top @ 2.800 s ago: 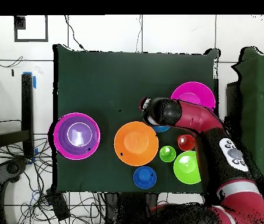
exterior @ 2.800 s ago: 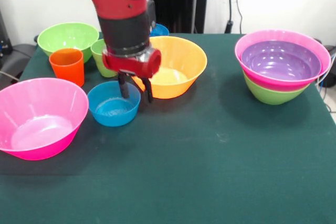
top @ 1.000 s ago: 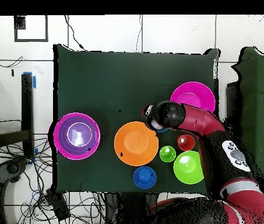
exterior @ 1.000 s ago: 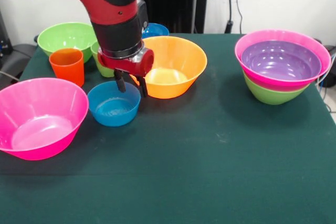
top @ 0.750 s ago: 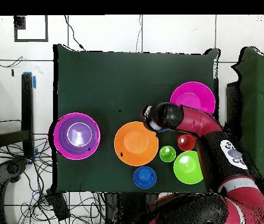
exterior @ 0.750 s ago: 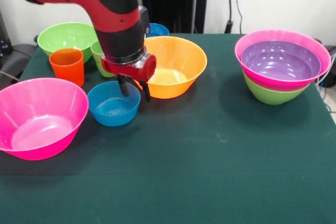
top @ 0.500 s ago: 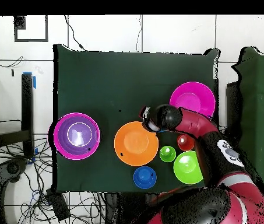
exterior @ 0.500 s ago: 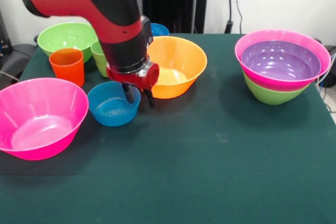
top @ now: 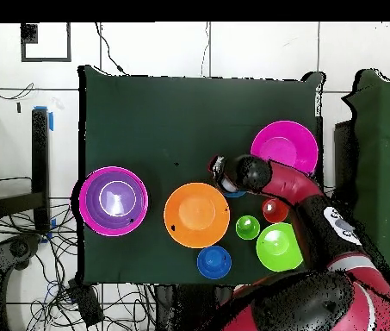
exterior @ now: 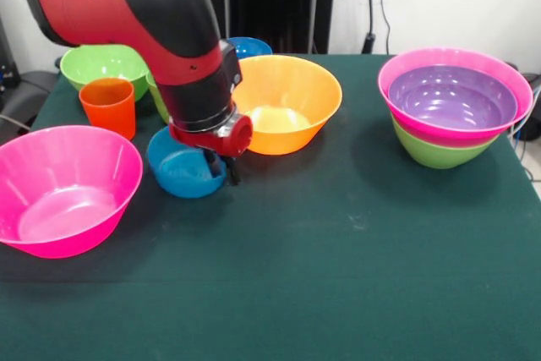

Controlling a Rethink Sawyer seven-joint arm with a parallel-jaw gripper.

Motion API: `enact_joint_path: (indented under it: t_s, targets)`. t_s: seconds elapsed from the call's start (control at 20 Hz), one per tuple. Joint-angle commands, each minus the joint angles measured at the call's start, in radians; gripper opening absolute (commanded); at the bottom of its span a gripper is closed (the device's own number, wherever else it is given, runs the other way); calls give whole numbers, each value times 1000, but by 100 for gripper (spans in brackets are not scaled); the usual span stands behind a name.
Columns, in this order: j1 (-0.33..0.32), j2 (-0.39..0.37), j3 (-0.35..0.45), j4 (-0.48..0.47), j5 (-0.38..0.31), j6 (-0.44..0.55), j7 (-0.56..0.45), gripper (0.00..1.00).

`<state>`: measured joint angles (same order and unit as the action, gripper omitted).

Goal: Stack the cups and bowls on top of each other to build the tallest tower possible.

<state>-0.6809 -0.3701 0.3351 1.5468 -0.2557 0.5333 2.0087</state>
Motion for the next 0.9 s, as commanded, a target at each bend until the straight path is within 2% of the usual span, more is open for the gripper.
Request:
enact_joint_path:
  t_s: [0.05,0.55,0.9]
  targets:
    - [14,9,74,-32,-95,-46,-127,0]
    - [15,-64,81,9,-98,10,-128,0]
    - [43,-202,74,51,-83,89,-129,0]
